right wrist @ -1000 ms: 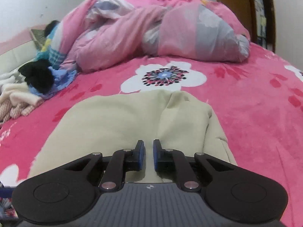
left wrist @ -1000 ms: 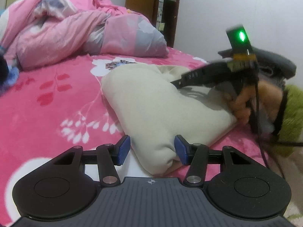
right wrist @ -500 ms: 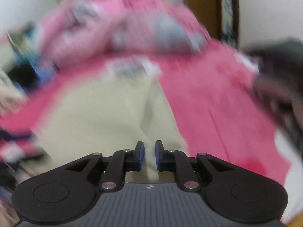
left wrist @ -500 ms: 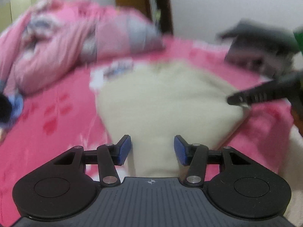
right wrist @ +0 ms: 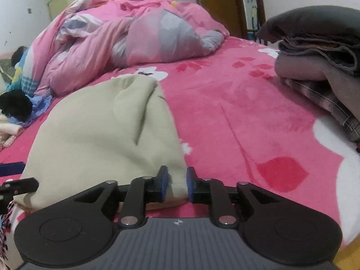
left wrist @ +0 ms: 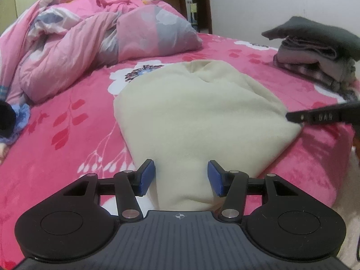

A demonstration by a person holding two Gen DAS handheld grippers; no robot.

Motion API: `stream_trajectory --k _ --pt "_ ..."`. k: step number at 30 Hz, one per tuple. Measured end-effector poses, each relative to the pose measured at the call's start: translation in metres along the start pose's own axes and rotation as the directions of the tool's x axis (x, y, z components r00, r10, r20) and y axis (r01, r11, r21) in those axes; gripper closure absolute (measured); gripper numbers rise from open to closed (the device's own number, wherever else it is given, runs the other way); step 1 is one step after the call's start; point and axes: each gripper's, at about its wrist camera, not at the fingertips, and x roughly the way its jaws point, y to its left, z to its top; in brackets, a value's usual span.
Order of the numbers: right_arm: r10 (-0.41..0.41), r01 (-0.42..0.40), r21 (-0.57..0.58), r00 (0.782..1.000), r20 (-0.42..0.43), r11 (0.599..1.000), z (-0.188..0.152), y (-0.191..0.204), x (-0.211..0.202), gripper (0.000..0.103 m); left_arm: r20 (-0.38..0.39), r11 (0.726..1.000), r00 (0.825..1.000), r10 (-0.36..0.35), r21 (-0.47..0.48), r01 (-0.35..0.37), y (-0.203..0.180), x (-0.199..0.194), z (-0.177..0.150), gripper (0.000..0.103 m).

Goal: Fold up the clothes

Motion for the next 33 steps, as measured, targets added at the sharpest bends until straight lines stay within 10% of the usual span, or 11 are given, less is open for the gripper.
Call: stream_trajectory --k 7,12,20,23,33 --pt "0.076 -0.075 -0.010 0.987 0.142 0.997 0.013 0.020 -0.054 0.083 0.000 1.000 1.000 0.000 -0.029 0.000 0.003 0.000 -0.002 0.049" --pt "0.062 -0.061 -0.086 0.998 0.011 0.994 -0.021 0.030 -0.006 0.084 -0.024 0.999 1.000 0.019 -0.025 -0.019 -0.003 0.001 0.002 0.049" --pt "0.112 -0.095 -0.145 0.987 0.113 0.985 0.011 0.057 -0.040 0.083 -0.076 0.996 0.994 0.083 -0.008 -0.084 -0.012 0.002 0.011 0.049" --pt "0.092 -0.093 -0.172 0.996 -0.013 0.981 -0.006 0.058 0.000 0.085 -0.088 0.996 0.992 0.089 -0.010 -0.090 -0.013 0.002 0.013 0.049" --pt "0.112 -0.094 -0.169 0.989 0.098 0.981 0.009 0.064 -0.025 0.084 -0.112 0.994 0.988 0.111 0.004 -0.111 -0.017 0.003 0.016 0.048"
